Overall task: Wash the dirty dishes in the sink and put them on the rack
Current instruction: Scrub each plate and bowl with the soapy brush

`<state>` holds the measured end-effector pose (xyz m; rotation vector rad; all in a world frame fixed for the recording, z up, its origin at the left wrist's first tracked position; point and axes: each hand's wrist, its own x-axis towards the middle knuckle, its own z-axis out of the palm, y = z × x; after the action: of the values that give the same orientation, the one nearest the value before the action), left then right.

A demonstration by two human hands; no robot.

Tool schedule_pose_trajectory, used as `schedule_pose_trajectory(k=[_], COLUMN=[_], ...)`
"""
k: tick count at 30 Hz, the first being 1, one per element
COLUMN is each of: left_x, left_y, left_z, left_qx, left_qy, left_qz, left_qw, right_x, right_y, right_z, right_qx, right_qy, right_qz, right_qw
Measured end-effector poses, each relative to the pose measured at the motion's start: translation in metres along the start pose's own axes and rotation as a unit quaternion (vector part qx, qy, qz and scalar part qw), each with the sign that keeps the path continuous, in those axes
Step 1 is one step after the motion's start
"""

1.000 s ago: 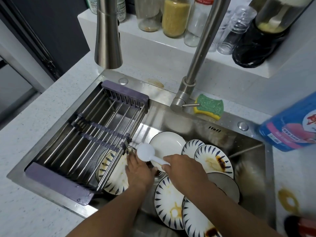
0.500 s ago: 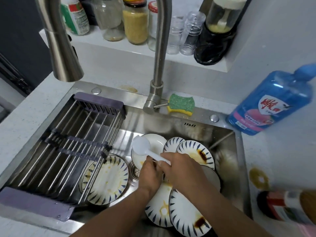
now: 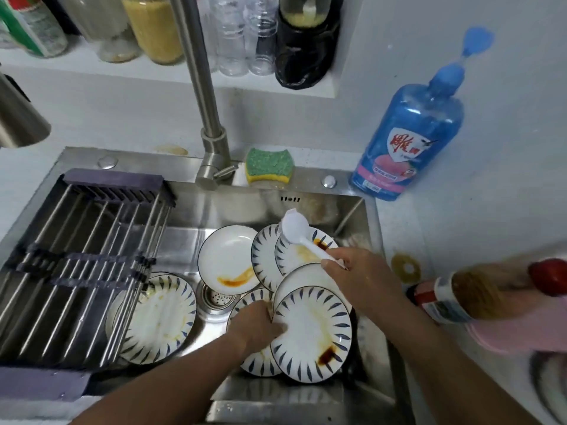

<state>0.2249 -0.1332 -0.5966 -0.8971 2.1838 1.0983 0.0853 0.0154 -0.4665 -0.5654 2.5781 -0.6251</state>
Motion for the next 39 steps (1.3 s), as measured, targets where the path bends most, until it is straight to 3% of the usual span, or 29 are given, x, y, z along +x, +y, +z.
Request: schedule_pose_trajectory(k=[3,10,24,28,33,39], left_x=[-0.004,-0.012,-0.038,-0.044,-0.058,-0.076], left_y=[0.001,0.001,0.018,0.015,0.009,0.003], left_z=[0.009,0.015,-0.004,-0.016,-0.053,-0.122], left_qx=[-0.063,-0.16,-0.199,-0.28,-0.416,-0.475], left_qy=[-0.039,-0.057,-0.077,-0.079,-0.074,-0.041], left_qz=[-0.037,-0.033,-0.004,-0.016,-0.001,0.017], left_qw=[0.997,0.985,0.977,0.957,0.906,0.879], right_x=[-0.004,-0.007,-0.006,-0.007,-0.01,-0.028], right_y=[0.0,-0.003,-0.009,-0.013,-0.034,-0.075], right_z=[0.002,0.006,0.001,-0.005,-0.027,-0.073], right_qx=[0.022,0.028,0.031,0.026,0.028,-0.144], right_qy=[-0.009,-0.009,0.001,0.01,0.002,-0.116], right_qz=[0.009,0.01,0.007,0.002,-0.027,-0.079], right_qw=[1.0,1.0,0.999,1.0,0.999,0.98])
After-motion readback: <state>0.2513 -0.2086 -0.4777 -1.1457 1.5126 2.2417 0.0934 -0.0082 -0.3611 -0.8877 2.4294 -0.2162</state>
